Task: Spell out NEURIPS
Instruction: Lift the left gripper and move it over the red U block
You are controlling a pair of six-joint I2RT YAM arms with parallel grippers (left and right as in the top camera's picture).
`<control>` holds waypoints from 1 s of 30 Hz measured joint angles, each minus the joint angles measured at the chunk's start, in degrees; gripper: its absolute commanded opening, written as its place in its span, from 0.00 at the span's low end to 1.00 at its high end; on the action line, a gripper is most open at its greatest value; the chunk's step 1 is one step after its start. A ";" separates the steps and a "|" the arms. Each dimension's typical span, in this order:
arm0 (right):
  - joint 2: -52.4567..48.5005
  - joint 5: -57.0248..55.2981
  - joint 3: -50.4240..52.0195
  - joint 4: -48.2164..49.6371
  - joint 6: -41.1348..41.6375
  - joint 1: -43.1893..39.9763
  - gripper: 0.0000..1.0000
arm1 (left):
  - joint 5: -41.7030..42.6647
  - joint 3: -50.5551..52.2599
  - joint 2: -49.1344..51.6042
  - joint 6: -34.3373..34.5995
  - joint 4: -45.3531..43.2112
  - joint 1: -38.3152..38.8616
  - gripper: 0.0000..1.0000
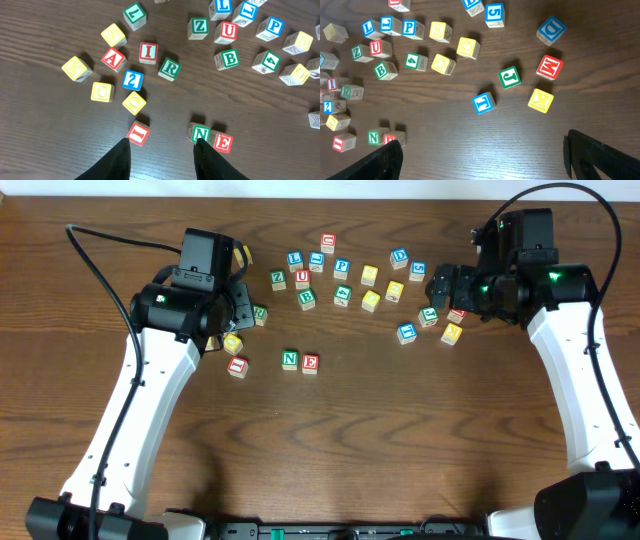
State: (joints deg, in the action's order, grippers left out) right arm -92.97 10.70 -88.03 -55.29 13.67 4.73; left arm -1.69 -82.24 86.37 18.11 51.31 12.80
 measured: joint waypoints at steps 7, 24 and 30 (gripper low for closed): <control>0.00 0.00 0.00 0.00 0.00 0.00 0.99 | 0.00 0.00 0.00 -1.03 -1.03 0.00 0.41; 0.00 0.00 0.00 0.02 0.00 0.00 0.99 | 0.17 -12.79 10.62 -3.17 3.87 0.00 0.41; 0.00 0.00 0.00 0.00 0.00 0.00 0.99 | 0.66 -28.28 20.92 -4.48 9.11 0.13 0.41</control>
State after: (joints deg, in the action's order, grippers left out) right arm -92.97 10.70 -88.03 -55.29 13.67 4.73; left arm -1.04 -110.52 107.28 13.63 60.42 12.93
